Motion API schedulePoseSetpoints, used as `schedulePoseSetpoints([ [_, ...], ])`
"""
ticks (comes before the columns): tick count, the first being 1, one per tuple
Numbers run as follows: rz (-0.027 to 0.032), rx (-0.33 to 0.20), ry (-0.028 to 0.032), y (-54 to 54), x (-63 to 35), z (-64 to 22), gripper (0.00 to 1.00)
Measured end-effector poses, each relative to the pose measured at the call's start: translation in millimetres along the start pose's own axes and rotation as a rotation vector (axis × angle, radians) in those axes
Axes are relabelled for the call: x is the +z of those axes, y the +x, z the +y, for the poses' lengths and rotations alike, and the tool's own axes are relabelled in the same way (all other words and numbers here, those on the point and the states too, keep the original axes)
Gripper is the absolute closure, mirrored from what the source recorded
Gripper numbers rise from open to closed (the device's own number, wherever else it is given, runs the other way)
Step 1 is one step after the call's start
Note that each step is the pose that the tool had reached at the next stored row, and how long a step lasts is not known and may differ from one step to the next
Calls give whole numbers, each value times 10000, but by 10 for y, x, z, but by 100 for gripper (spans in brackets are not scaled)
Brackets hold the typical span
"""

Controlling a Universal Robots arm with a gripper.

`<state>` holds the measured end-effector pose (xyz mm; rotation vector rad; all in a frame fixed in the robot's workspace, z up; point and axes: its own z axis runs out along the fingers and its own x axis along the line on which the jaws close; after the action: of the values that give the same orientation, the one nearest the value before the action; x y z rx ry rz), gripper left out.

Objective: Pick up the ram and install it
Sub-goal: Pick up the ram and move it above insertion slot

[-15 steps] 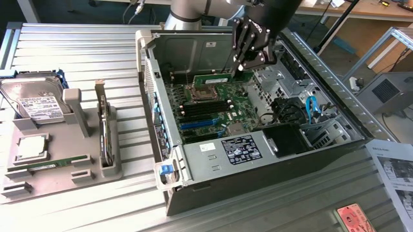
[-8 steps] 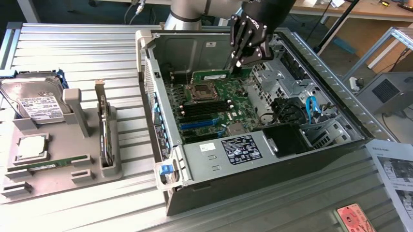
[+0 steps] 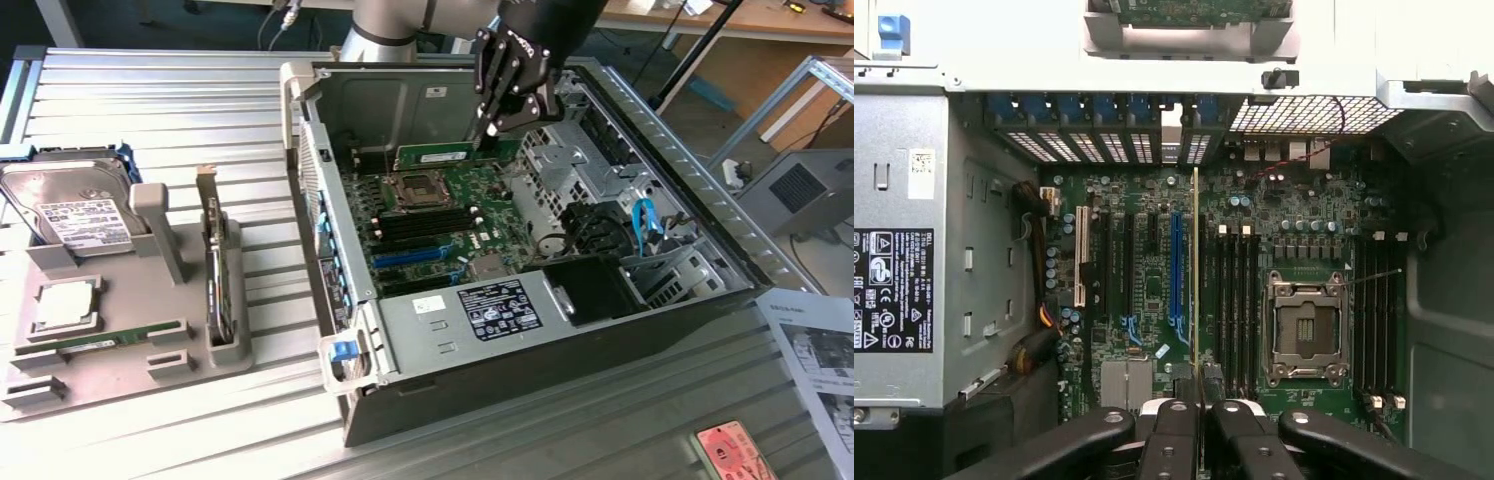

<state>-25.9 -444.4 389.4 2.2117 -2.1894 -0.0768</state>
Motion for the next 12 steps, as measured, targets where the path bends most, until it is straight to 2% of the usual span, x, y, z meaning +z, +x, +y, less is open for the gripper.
schedulePoseSetpoints([
  [8, 1, 0, 0, -1, 0, 0, 88],
  [10, -2, -7, 34, -1, 1, 1, 88],
  [12, -1, -18, 94, -1, 0, 2, 88],
])
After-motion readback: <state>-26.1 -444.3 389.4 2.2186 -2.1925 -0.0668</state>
